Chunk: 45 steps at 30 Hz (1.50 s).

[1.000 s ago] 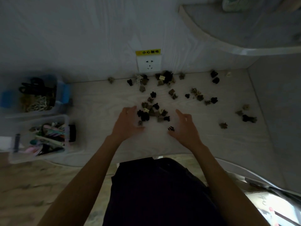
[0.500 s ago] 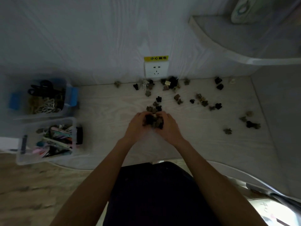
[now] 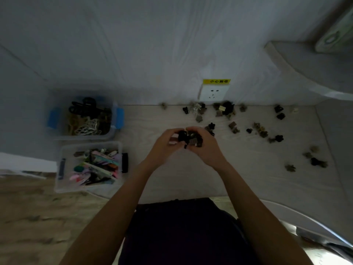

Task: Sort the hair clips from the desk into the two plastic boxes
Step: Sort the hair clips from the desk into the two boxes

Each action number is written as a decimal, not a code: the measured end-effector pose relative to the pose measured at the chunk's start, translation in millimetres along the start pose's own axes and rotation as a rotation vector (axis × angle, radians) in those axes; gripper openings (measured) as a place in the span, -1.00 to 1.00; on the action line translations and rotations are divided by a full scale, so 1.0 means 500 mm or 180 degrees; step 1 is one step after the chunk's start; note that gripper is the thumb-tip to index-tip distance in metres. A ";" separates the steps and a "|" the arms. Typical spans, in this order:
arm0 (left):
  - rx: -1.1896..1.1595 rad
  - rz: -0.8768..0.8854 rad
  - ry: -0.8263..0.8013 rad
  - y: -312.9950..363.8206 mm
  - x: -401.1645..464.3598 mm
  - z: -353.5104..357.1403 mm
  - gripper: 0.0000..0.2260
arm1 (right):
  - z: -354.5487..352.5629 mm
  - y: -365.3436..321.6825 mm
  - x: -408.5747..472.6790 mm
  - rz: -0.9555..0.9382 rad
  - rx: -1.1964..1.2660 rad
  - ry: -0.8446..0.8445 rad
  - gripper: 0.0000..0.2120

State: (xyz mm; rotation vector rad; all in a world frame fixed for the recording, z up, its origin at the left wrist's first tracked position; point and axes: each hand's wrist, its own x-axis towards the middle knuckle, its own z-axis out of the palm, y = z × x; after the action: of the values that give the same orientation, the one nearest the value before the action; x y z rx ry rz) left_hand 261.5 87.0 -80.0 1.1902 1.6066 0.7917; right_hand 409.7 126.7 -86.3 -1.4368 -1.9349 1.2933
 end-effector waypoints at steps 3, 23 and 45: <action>-0.0062 0.0183 0.0452 -0.007 -0.018 -0.097 -0.69 | 0.054 -0.079 0.037 -0.0283 0.0067 -0.0126 -0.54; 0.1558 -0.0249 0.1171 -0.164 -0.061 -0.465 -0.56 | 0.331 -0.349 0.265 -0.1066 -0.1465 -0.0837 -0.58; 0.1985 0.0570 0.0015 -0.063 0.117 -0.092 -0.37 | -0.039 0.086 -0.009 0.1185 -0.1564 0.0566 -0.27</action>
State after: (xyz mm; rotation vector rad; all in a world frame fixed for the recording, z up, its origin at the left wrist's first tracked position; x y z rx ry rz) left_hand 203.5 134.1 -110.7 1.7887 1.8321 0.4001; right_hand 449.0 133.0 -112.6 -2.1535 -2.0110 0.8077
